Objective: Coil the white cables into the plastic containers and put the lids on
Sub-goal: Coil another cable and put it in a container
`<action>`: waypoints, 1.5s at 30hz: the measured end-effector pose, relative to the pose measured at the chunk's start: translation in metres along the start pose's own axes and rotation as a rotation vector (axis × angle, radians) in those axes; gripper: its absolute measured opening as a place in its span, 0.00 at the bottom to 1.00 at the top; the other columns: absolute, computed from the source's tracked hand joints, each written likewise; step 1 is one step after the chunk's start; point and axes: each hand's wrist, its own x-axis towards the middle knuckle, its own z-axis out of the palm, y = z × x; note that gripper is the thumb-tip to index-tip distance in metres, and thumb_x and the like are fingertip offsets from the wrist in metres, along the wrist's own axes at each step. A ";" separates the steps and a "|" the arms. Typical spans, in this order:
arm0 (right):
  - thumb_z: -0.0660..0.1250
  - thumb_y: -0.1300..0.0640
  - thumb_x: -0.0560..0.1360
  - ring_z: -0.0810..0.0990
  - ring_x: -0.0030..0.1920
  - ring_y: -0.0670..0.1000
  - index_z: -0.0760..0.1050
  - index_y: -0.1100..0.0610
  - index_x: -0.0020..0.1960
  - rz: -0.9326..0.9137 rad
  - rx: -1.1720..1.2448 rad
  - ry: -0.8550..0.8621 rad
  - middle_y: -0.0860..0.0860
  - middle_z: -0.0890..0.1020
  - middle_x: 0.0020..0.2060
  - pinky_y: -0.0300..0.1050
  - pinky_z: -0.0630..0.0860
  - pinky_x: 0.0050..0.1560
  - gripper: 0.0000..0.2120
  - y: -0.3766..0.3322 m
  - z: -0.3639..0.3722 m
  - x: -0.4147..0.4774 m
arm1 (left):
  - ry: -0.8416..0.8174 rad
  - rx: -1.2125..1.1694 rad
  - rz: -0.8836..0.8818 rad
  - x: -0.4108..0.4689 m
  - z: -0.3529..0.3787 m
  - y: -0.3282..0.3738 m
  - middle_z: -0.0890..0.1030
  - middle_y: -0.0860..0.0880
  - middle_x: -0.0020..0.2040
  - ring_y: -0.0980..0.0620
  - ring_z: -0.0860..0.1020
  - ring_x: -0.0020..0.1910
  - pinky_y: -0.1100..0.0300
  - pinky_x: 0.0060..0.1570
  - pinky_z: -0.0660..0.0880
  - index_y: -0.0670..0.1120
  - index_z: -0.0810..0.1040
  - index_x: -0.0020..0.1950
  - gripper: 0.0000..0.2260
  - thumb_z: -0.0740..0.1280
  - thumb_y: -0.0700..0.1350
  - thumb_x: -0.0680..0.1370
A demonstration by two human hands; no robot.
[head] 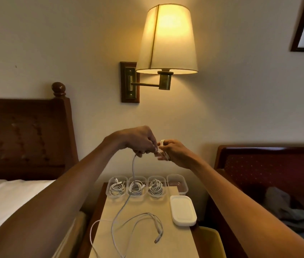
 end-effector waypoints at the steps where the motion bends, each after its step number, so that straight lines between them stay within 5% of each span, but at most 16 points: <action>1: 0.56 0.66 0.81 0.81 0.51 0.61 0.70 0.74 0.60 0.039 0.016 -0.038 0.70 0.72 0.61 0.52 0.79 0.55 0.13 0.002 0.002 -0.002 | 0.023 -0.031 0.018 0.000 -0.005 -0.003 0.80 0.45 0.41 0.51 0.76 0.39 0.60 0.37 0.77 0.44 0.85 0.51 0.06 0.69 0.42 0.78; 5: 0.53 0.60 0.82 0.84 0.48 0.60 0.70 0.70 0.63 0.159 0.057 -0.172 0.67 0.75 0.63 0.45 0.81 0.51 0.17 0.004 0.007 -0.012 | 0.114 -0.156 0.118 0.001 -0.019 -0.015 0.83 0.47 0.47 0.52 0.78 0.44 0.60 0.42 0.77 0.44 0.85 0.52 0.05 0.71 0.41 0.77; 9: 0.41 0.39 0.82 0.72 0.32 0.47 0.72 0.68 0.64 0.126 0.052 -0.290 0.62 0.82 0.58 0.36 0.70 0.35 0.37 -0.009 0.009 -0.016 | 0.272 -0.131 0.188 0.011 -0.017 -0.032 0.84 0.49 0.46 0.49 0.79 0.46 0.58 0.43 0.77 0.45 0.85 0.51 0.05 0.72 0.42 0.77; 14: 0.47 0.49 0.84 0.65 0.25 0.44 0.71 0.69 0.65 0.030 0.270 -0.273 0.63 0.81 0.56 0.32 0.65 0.27 0.26 -0.020 0.006 -0.017 | 0.426 -0.299 0.190 0.019 0.002 -0.064 0.83 0.46 0.41 0.50 0.77 0.38 0.59 0.35 0.74 0.46 0.84 0.49 0.03 0.71 0.41 0.78; 18: 0.53 0.57 0.84 0.76 0.29 0.44 0.67 0.70 0.70 -0.017 0.438 -0.219 0.56 0.82 0.44 0.33 0.75 0.33 0.21 -0.025 0.004 -0.020 | 0.372 -0.494 0.097 0.018 0.034 -0.082 0.73 0.43 0.37 0.50 0.69 0.31 0.59 0.29 0.68 0.43 0.82 0.50 0.08 0.63 0.40 0.82; 20: 0.52 0.57 0.84 0.83 0.43 0.48 0.68 0.69 0.69 -0.051 0.482 -0.226 0.58 0.84 0.52 0.36 0.80 0.43 0.20 -0.028 0.005 -0.022 | 0.319 -0.494 0.036 0.021 0.050 -0.081 0.72 0.43 0.37 0.51 0.68 0.30 0.59 0.28 0.67 0.44 0.81 0.52 0.12 0.60 0.47 0.84; 24: 0.53 0.57 0.84 0.77 0.64 0.61 0.65 0.67 0.72 -0.074 0.508 -0.240 0.62 0.74 0.68 0.50 0.79 0.59 0.21 -0.029 0.006 -0.018 | 0.169 -0.516 0.009 0.021 0.074 -0.061 0.77 0.43 0.37 0.50 0.75 0.30 0.58 0.30 0.75 0.49 0.80 0.56 0.14 0.57 0.52 0.84; 29: 0.54 0.57 0.84 0.72 0.68 0.64 0.63 0.66 0.73 -0.146 0.438 -0.046 0.62 0.69 0.71 0.53 0.79 0.57 0.21 -0.028 -0.006 -0.011 | -0.017 -0.515 0.027 0.015 0.080 -0.034 0.78 0.44 0.37 0.46 0.79 0.36 0.56 0.35 0.79 0.52 0.74 0.67 0.15 0.55 0.53 0.85; 35: 0.56 0.57 0.83 0.67 0.69 0.69 0.64 0.72 0.70 -0.187 0.092 0.221 0.69 0.63 0.71 0.59 0.69 0.69 0.21 -0.019 -0.017 -0.007 | -0.099 -0.297 -0.028 0.009 0.060 -0.008 0.76 0.46 0.37 0.51 0.74 0.33 0.58 0.31 0.76 0.48 0.76 0.66 0.13 0.56 0.47 0.85; 42: 0.55 0.56 0.84 0.80 0.53 0.56 0.68 0.76 0.64 -0.054 -0.085 0.088 0.71 0.76 0.54 0.46 0.76 0.57 0.22 -0.004 -0.018 -0.017 | 0.072 0.068 0.083 0.007 0.017 0.001 0.78 0.49 0.38 0.53 0.70 0.33 0.61 0.29 0.67 0.45 0.84 0.53 0.08 0.66 0.45 0.81; 45: 0.57 0.56 0.83 0.82 0.54 0.57 0.71 0.72 0.63 0.031 -0.041 -0.046 0.67 0.74 0.62 0.50 0.77 0.61 0.18 -0.004 -0.010 -0.019 | 0.125 0.103 0.142 0.006 0.005 -0.001 0.82 0.48 0.41 0.52 0.74 0.35 0.59 0.34 0.70 0.47 0.85 0.50 0.06 0.70 0.47 0.79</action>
